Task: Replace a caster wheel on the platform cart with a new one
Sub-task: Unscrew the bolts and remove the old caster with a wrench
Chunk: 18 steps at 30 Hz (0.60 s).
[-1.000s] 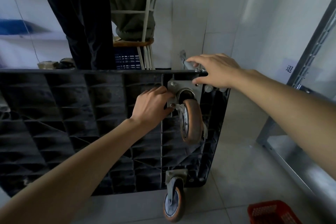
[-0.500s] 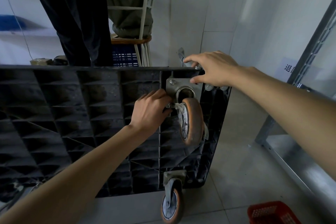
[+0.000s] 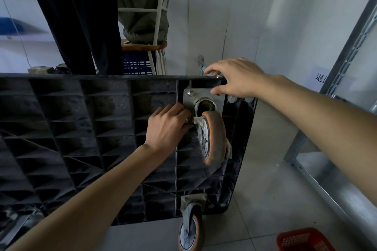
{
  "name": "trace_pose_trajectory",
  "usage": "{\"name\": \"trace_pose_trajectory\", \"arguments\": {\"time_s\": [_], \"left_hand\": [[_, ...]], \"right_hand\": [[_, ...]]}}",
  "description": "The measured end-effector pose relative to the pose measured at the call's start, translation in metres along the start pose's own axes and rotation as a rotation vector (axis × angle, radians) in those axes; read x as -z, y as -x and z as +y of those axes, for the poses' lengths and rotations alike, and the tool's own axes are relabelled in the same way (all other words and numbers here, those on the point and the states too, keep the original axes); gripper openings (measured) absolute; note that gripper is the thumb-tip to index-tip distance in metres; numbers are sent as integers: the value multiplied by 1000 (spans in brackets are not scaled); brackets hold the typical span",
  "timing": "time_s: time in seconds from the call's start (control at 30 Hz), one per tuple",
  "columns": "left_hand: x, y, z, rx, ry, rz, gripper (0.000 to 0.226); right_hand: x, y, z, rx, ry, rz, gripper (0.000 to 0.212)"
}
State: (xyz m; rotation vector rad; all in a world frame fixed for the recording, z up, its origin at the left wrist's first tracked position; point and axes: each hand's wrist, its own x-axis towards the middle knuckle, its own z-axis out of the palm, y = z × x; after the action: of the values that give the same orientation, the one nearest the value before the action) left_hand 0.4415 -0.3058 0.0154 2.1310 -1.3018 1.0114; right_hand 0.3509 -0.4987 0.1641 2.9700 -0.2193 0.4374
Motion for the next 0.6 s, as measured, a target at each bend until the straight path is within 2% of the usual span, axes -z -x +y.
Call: {"name": "trace_pose_trajectory", "arguments": {"time_s": [0.07, 0.2, 0.43, 0.53, 0.6], "left_hand": [[-1, 2, -2, -39, -17, -5, 31], [-1, 5, -9, -84, -14, 18, 21], [-3, 4, -6, -34, 14, 41, 29], [-5, 5, -4, -8, 25, 67, 19], [-5, 6, -5, 31, 30, 66, 19]], "right_hand": [[0, 1, -1, 0, 8, 0, 64], [0, 3, -1, 5, 4, 7, 62], [-1, 2, -1, 14, 6, 15, 56], [-1, 2, -2, 12, 5, 15, 55], [-1, 3, -3, 9, 1, 11, 54]]}}
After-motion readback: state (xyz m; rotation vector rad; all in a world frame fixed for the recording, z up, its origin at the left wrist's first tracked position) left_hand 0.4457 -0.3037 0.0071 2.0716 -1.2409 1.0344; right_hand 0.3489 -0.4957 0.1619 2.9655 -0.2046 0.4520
